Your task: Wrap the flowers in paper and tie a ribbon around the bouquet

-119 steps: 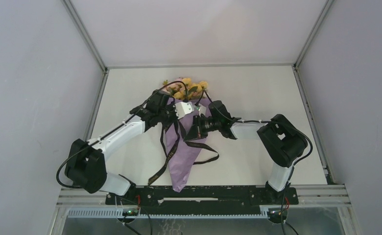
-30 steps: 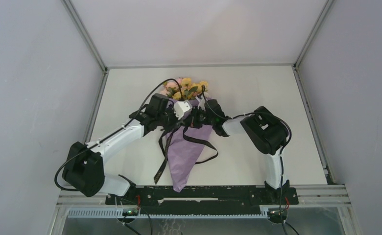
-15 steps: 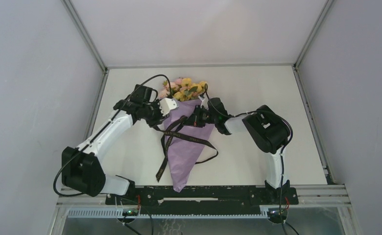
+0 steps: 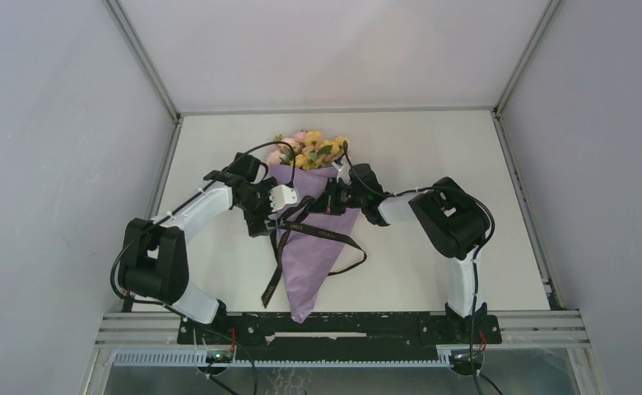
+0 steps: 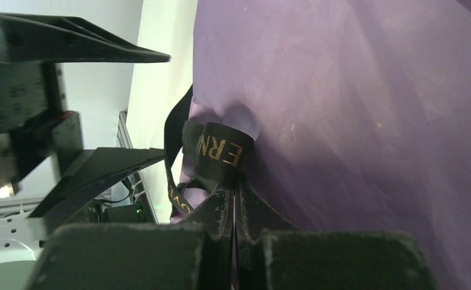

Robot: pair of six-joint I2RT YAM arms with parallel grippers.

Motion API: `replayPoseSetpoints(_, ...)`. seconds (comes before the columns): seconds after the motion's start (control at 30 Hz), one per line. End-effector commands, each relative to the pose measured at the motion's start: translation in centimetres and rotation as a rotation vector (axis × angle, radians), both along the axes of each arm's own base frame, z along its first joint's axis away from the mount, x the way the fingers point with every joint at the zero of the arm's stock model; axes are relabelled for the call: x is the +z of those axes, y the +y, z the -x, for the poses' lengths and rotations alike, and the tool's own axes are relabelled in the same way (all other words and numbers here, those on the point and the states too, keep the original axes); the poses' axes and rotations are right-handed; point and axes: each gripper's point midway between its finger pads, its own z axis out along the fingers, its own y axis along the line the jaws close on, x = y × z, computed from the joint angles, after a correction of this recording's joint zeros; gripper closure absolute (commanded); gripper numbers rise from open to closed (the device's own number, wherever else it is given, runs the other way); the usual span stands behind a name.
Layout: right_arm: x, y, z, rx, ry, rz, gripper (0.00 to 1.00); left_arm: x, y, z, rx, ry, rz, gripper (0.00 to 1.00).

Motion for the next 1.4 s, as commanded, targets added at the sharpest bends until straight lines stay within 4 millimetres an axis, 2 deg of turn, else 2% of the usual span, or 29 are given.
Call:
replayPoseSetpoints(0.0,5.6,0.3,-0.3,0.031,-0.122,-0.061,1.00,-1.5,0.1,-1.3,0.014,-0.041,-0.025,0.03)
replayPoseSetpoints(0.07,6.6,-0.2,-0.3,0.028,-0.139,-0.052,1.00,-2.2,0.1,-1.8,0.041,-0.022,-0.038,0.13)
replayPoseSetpoints(0.13,7.4,-0.8,-0.3,0.019,-0.159,-0.038,1.00,-2.4,0.0,-2.2,0.065,-0.010,-0.039,0.30)
replayPoseSetpoints(0.3,8.8,-3.2,0.1,-0.009,-0.195,0.017,1.00,-1.7,-1.1,-2.1,0.071,0.011,0.026,0.95)
replayPoseSetpoints(0.33,9.1,-3.7,0.2,-0.014,-0.202,0.024,1.00,-1.4,-1.3,-2.2,0.077,0.007,0.036,1.00)
replayPoseSetpoints(0.53,11.2,-7.2,0.5,-0.063,-0.238,0.041,1.00,-0.7,-0.9,-3.5,0.130,-0.016,0.013,1.00)
replayPoseSetpoints(0.63,11.6,-9.1,0.5,-0.097,-0.239,0.049,1.00,-0.6,-0.6,-4.1,0.154,-0.030,-0.004,1.00)
replayPoseSetpoints(0.67,11.8,-9.4,0.6,-0.101,-0.242,0.047,1.00,-0.4,-0.7,-4.0,0.154,-0.027,0.001,0.92)
replayPoseSetpoints(0.7,11.7,-9.6,0.7,-0.101,-0.239,0.048,1.00,0.1,-1.0,-3.7,0.146,-0.014,0.018,0.76)
replayPoseSetpoints(0.77,11.8,-9.7,0.9,-0.094,-0.241,0.047,1.00,1.6,-2.4,-2.3,0.087,0.030,0.080,0.57)
replayPoseSetpoints(0.83,12.0,-9.6,1.0,-0.091,-0.246,0.042,1.00,3.3,-4.0,-0.6,0.007,0.054,0.142,0.44)
replayPoseSetpoints(0.93,12.4,-9.7,0.8,-0.096,-0.254,0.033,1.00,4.8,-6.4,1.8,-0.106,0.052,0.167,0.31)
replayPoseSetpoints(1.03,12.7,-9.9,0.7,-0.102,-0.256,0.033,1.00,5.1,-8.6,4.6,-0.224,0.092,0.176,0.18)
replayPoseSetpoints(1.13,13.0,-10.4,0.5,-0.114,-0.256,0.035,1.00,4.6,-9.4,5.7,-0.260,0.131,0.177,0.01)
replayPoseSetpoints(1.27,13.2,-10.8,0.5,-0.122,-0.260,0.040,1.00,3.5,-9.0,7.5,-0.309,0.226,0.157,0.00)
replayPoseSetpoints(1.37,12.9,-10.8,0.5,-0.118,-0.251,0.043,1.00,2.4,-9.0,7.7,-0.303,0.228,0.137,0.00)
